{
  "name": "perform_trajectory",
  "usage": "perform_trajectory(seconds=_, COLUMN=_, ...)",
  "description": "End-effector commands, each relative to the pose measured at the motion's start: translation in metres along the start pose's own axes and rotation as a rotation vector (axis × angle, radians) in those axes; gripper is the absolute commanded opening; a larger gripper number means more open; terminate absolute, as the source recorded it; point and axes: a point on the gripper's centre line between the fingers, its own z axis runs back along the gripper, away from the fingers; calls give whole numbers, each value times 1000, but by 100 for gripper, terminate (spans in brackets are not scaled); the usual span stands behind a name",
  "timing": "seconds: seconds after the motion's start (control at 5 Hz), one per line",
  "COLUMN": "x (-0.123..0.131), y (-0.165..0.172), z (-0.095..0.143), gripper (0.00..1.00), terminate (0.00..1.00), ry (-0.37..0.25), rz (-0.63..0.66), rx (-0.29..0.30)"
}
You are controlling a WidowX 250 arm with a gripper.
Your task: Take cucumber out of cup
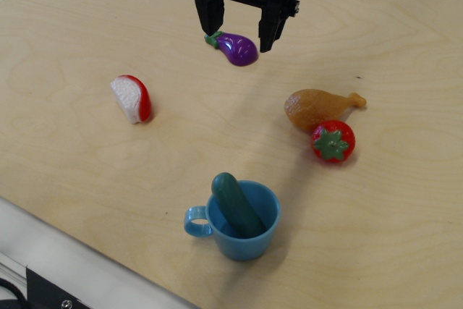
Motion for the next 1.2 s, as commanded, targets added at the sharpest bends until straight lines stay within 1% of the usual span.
perform_trajectory(seconds=0.0, x=0, y=0, z=0, gripper=100, terminate=0, ry=0, rz=0, rx=0)
perform_trajectory(seconds=0.2, x=-24, y=1, z=5, gripper=100, terminate=0, ry=17, rz=204, rx=108)
perform_trajectory(seconds=0.4, x=-52, y=-6, z=8, gripper=100, terminate=0, ry=27, rz=353, rx=151)
perform_trajectory(seconds=0.6, x=-81, y=-24, z=12, gripper=100, terminate=0, ry=55, rz=535, rx=178)
perform_trajectory(seconds=0.8, x=-107, y=-41, z=8, gripper=100, terminate=0, ry=103, rz=674, rx=135)
perform_trajectory(seconds=1.0, x=-124, y=-52, z=0, gripper=100, terminate=0, ry=114, rz=787, rx=150)
